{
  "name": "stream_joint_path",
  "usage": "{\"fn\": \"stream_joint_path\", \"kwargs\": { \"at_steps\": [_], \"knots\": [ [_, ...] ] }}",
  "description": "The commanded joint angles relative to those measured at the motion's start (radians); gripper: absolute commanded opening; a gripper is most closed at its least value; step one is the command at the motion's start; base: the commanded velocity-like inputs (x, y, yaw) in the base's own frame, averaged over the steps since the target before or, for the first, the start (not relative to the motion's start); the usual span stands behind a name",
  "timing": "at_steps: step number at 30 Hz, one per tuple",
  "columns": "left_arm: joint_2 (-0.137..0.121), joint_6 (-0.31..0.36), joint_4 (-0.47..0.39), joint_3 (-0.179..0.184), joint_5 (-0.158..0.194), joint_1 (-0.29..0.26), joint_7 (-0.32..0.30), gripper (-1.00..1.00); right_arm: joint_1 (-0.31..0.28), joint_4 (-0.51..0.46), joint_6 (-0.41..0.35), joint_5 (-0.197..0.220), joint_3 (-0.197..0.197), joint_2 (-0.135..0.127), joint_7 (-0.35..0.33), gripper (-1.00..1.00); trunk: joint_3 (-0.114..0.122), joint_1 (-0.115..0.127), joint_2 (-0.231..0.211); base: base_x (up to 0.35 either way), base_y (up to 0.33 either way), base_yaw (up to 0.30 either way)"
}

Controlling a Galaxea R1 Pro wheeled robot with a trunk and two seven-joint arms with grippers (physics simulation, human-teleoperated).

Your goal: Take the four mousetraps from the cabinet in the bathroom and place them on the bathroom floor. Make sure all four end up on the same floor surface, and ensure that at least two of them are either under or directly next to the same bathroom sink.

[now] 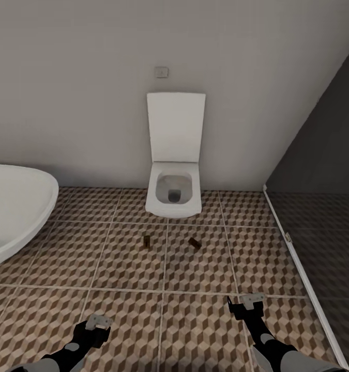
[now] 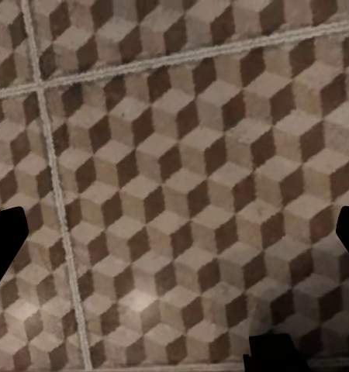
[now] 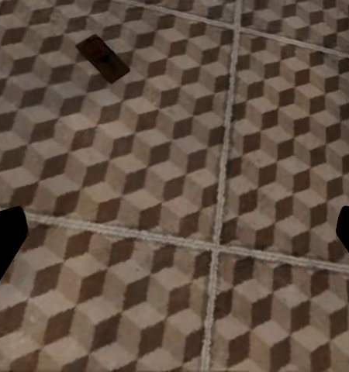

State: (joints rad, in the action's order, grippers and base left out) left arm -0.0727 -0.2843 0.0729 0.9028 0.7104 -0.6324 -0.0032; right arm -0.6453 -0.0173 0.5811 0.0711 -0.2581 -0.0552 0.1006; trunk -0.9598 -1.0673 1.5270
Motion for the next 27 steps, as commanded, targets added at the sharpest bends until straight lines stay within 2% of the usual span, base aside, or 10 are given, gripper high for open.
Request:
{"fn": "stream_joint_path", "kwargs": {
  "at_steps": [1,27],
  "knots": [
    [0.001,-0.004,0.002,0.007,0.004,0.000,0.000,1.00,0.000,0.000,0.005,0.007,-0.009,0.000,0.003,1.00,0.004,0.004,-0.007,0.000,0.000,0.000],
    [0.001,-0.004,0.002,0.007,0.004,0.004,0.000,1.00,0.021,0.000,0.013,0.008,-0.009,0.001,0.004,1.00,0.128,0.104,-0.189,0.000,0.000,0.000]
  ]
}}
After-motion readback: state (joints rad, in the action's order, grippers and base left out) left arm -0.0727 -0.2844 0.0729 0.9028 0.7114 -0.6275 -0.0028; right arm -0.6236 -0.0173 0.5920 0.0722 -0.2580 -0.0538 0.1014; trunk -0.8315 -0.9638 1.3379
